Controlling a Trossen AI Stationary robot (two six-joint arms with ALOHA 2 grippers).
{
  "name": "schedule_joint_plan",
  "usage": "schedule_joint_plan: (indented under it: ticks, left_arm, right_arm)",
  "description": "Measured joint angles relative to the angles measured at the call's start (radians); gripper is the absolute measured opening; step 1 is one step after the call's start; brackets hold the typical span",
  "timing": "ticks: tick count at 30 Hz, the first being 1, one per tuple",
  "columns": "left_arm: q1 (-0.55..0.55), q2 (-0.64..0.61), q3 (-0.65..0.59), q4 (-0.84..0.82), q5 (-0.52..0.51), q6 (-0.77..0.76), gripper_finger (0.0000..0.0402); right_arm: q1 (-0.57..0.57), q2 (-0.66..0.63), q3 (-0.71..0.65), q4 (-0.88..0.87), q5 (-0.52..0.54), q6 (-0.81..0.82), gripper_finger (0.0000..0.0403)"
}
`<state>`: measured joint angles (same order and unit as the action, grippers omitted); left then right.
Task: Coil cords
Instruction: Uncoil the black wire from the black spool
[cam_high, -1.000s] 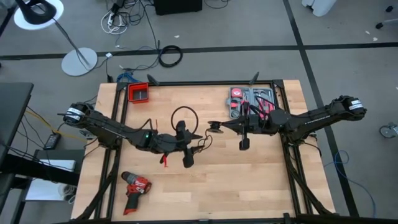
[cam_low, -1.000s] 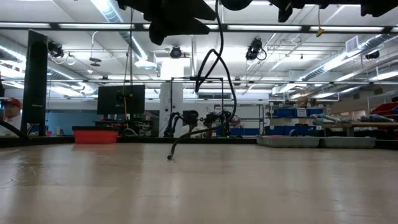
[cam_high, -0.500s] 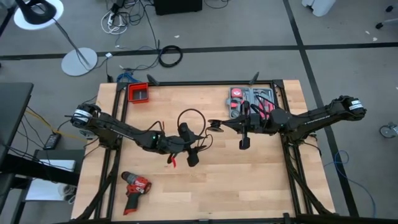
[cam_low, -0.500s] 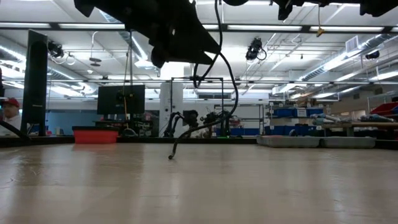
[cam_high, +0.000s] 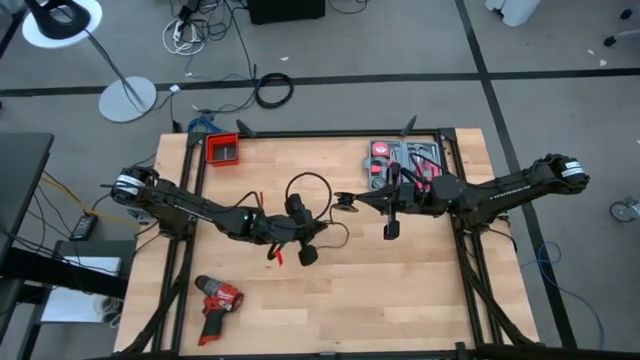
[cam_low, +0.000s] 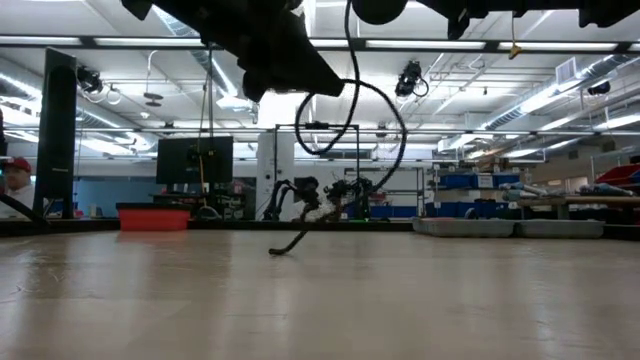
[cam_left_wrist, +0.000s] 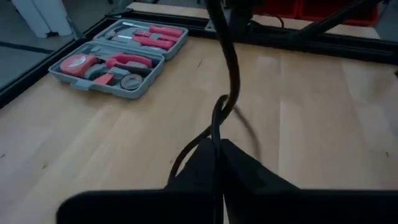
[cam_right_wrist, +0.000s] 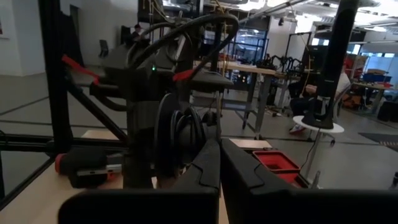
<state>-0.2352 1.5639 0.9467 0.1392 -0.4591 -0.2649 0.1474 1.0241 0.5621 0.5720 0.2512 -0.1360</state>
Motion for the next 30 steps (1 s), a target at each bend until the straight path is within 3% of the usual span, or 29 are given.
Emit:
schedule_joint_plan:
  ticks: [11, 21, 30]
  left_arm:
    - [0.008, -0.056, 0.059, -0.161, -0.001, 0.048, 0.0002]
    - [0.006, -0.156, 0.274, -0.614, -0.209, 0.102, 0.0001]
    - [-0.003, -0.159, 0.52, -0.887, -0.271, 0.151, 0.0]
  right_arm:
    - [0.001, 0.0, 0.0, -0.009, 0.045, -0.014, 0.0]
    - [0.001, 0.0, 0.0, -0.028, 0.017, -0.018, 0.0]
    - [0.001, -0.001, 0.0, -0.121, 0.068, -0.023, 0.0]
